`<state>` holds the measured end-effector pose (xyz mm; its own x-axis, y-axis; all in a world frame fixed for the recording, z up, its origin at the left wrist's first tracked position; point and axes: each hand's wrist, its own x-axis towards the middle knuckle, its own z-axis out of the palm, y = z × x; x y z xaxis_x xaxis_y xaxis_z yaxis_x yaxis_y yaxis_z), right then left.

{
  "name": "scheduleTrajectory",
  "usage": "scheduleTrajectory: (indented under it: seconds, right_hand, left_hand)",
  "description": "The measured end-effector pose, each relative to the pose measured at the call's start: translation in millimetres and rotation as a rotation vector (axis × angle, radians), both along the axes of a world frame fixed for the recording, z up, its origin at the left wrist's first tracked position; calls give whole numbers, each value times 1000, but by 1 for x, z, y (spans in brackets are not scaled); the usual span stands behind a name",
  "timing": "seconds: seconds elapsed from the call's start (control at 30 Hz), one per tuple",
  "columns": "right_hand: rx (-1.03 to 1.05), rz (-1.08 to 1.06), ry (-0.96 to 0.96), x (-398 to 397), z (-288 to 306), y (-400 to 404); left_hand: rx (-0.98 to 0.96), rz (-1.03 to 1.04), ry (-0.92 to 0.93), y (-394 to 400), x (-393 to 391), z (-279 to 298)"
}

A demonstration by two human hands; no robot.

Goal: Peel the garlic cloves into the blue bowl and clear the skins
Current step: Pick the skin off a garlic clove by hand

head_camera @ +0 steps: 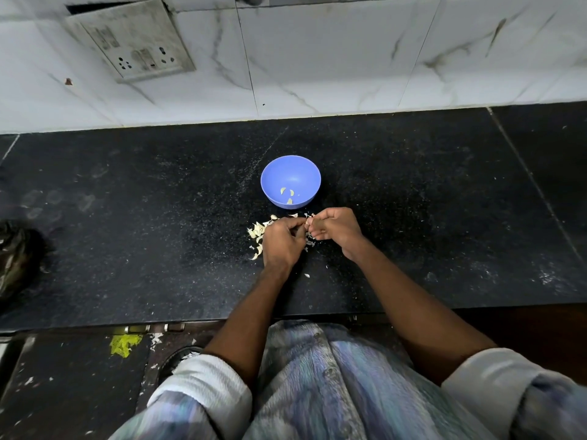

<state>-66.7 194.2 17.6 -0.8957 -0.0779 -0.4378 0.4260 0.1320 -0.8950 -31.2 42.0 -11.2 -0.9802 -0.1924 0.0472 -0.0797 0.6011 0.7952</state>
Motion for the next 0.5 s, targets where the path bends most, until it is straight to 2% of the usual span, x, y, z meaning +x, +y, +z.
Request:
scheduleTrajectory:
  seconds: [0.2,0.5]
  right_hand:
    - [-5,26,5,-1,-5,-1]
    - [69,69,165,1,-4,0]
  left_hand:
    - [34,33,-27,2,-1,6]
    - [98,42,-40,4,0,4]
